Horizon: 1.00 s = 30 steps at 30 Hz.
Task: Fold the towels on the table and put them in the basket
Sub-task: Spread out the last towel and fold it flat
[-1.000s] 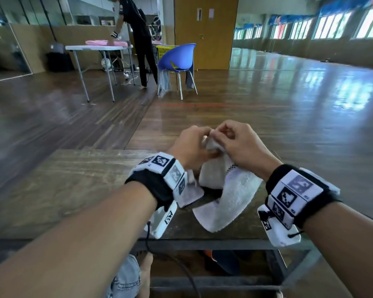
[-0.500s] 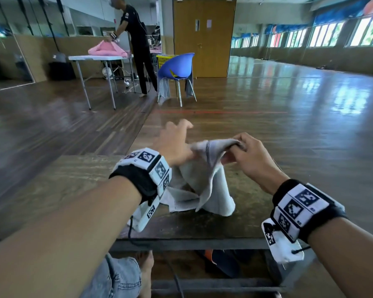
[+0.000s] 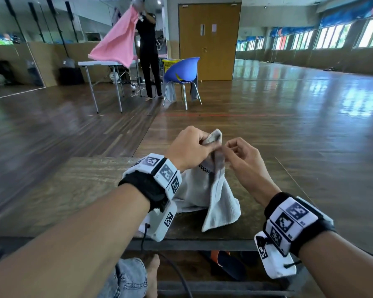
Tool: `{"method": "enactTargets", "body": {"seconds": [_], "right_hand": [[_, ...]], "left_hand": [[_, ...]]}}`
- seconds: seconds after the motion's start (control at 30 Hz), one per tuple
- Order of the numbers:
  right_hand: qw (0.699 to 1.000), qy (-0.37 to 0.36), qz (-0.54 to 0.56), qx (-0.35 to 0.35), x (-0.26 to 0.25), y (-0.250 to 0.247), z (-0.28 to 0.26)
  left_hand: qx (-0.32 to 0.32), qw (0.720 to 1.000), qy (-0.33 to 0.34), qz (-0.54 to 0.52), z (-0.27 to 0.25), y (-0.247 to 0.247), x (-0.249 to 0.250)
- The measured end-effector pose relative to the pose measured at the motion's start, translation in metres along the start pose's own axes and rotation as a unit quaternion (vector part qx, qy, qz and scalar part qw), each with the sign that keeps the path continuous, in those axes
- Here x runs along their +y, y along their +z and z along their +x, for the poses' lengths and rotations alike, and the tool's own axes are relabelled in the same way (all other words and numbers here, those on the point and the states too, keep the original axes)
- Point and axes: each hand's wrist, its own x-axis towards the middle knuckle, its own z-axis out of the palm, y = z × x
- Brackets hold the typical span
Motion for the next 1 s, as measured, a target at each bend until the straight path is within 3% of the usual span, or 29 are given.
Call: {"method": "enactTargets", "body": {"seconds": [0.1, 0.2, 0.37, 0.53, 0.7, 0.8, 0.93, 1.0], "right_hand": [[1.0, -0.005, -0.02, -0.017, 0.004, 0.005, -0.004], [0.992, 0.013, -0.113, -0.046, 0.009, 0.014, -0.006], [0.982, -0.026, -0.188, -0.002, 0.011, 0.012, 0.002], [0.987, -0.039, -0.153, -0.01, 0.005, 0.017, 0.009], [0.99, -0.011, -0.132, 0.041, 0.004, 0.025, 0.013], [0.988, -0.032, -0.146, 0.032, -0.001, 0.027, 0.012], [0.989, -0.071, -0.107, -0.07, -0.012, 0.027, 0.009], [0.987, -0.092, -0.116, -0.06, -0.014, 0.025, 0.008]], "left_hand": [[0.015, 0.998, -0.049, -0.021, -0.004, -0.001, -0.004], [0.009, 0.998, -0.064, -0.027, -0.007, 0.001, -0.005], [-0.015, 0.994, -0.095, -0.056, -0.01, -0.01, -0.016], [0.004, 0.996, -0.072, 0.049, -0.014, -0.025, -0.022], [-0.002, 0.986, -0.092, 0.137, -0.01, -0.031, -0.031], [-0.028, 0.982, -0.058, 0.175, -0.011, -0.031, -0.027], [-0.054, 0.991, 0.044, 0.116, -0.013, -0.027, -0.017], [-0.045, 0.984, 0.066, 0.161, -0.01, -0.027, -0.014]]}}
